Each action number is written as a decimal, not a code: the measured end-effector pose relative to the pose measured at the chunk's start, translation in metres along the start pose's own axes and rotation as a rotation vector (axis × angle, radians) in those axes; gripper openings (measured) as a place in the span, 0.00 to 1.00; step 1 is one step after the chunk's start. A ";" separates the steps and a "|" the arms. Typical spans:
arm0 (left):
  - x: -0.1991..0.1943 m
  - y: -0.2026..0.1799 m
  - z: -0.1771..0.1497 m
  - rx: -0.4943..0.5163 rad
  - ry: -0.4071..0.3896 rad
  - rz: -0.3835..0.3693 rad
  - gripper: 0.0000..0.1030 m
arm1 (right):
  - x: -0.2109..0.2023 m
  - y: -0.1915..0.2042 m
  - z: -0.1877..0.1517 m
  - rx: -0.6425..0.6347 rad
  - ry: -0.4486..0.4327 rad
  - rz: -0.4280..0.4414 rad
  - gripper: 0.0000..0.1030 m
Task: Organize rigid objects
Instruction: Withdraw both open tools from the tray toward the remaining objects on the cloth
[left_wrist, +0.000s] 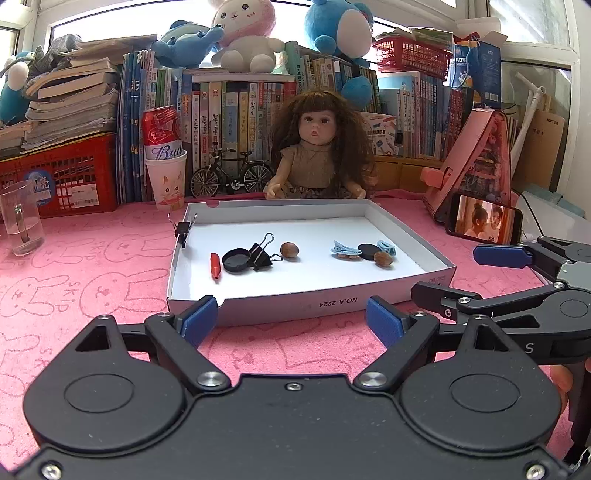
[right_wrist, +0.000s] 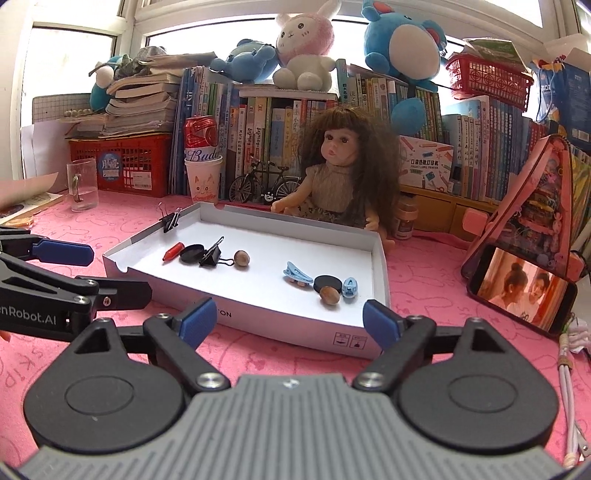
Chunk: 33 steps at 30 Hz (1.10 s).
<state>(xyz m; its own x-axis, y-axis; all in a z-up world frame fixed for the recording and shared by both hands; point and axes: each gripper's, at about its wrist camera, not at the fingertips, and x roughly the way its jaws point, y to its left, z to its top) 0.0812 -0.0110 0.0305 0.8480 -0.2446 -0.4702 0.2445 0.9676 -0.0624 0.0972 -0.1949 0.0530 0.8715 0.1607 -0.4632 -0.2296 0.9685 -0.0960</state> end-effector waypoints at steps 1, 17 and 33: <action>-0.002 0.000 -0.001 -0.002 0.001 -0.004 0.84 | -0.002 0.000 -0.001 0.000 -0.002 -0.002 0.90; -0.028 -0.015 -0.032 0.093 0.013 -0.030 0.84 | -0.028 -0.004 -0.028 0.021 0.006 0.042 0.98; -0.047 -0.006 -0.066 0.131 0.079 -0.055 0.72 | -0.042 0.005 -0.057 -0.007 0.057 0.057 0.98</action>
<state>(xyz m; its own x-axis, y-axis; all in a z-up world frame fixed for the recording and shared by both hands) 0.0094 -0.0011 -0.0050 0.7934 -0.2866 -0.5370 0.3533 0.9352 0.0228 0.0348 -0.2080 0.0222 0.8309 0.2047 -0.5174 -0.2818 0.9566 -0.0741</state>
